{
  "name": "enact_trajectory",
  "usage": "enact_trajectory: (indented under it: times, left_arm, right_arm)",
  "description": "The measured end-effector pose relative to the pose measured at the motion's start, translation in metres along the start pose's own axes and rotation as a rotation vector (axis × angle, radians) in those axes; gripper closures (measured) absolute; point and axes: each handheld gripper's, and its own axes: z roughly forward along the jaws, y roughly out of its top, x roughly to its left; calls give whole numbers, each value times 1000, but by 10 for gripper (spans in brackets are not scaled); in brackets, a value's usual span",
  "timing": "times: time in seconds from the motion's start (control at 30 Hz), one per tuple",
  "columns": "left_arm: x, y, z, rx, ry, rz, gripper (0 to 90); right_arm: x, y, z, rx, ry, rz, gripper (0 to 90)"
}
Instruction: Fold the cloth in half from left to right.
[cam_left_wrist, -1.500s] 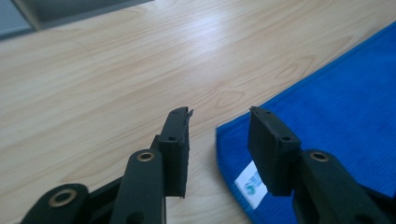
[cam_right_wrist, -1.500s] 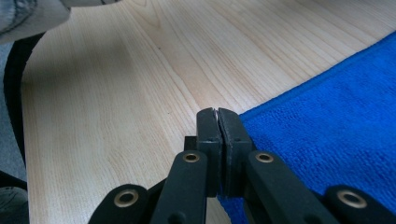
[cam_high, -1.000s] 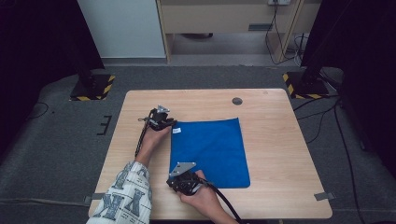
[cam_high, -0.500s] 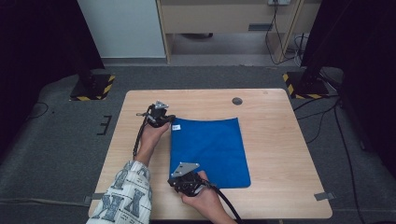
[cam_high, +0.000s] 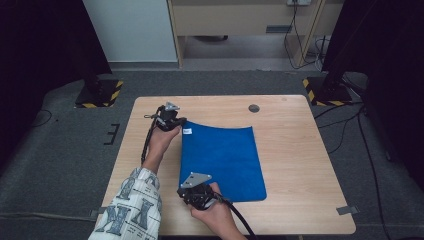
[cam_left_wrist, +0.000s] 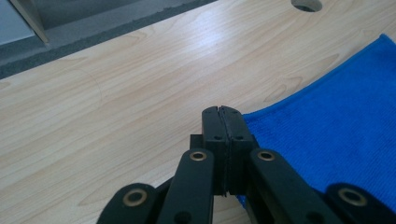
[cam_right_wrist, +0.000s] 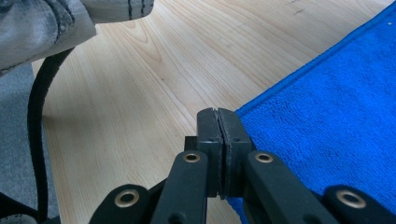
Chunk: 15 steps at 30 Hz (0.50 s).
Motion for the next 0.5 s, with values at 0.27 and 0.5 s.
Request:
enact_trajectory:
  times: [0.27,0.5]
  left_arm:
    - [11,-4,-4,14,7,-7,896]
    - [19,-7,-9,21,1,-15,896]
  right_arm:
    - [8,7,4,-6,2,-27,890]
    - [14,12,11,-17,16,-20,891]
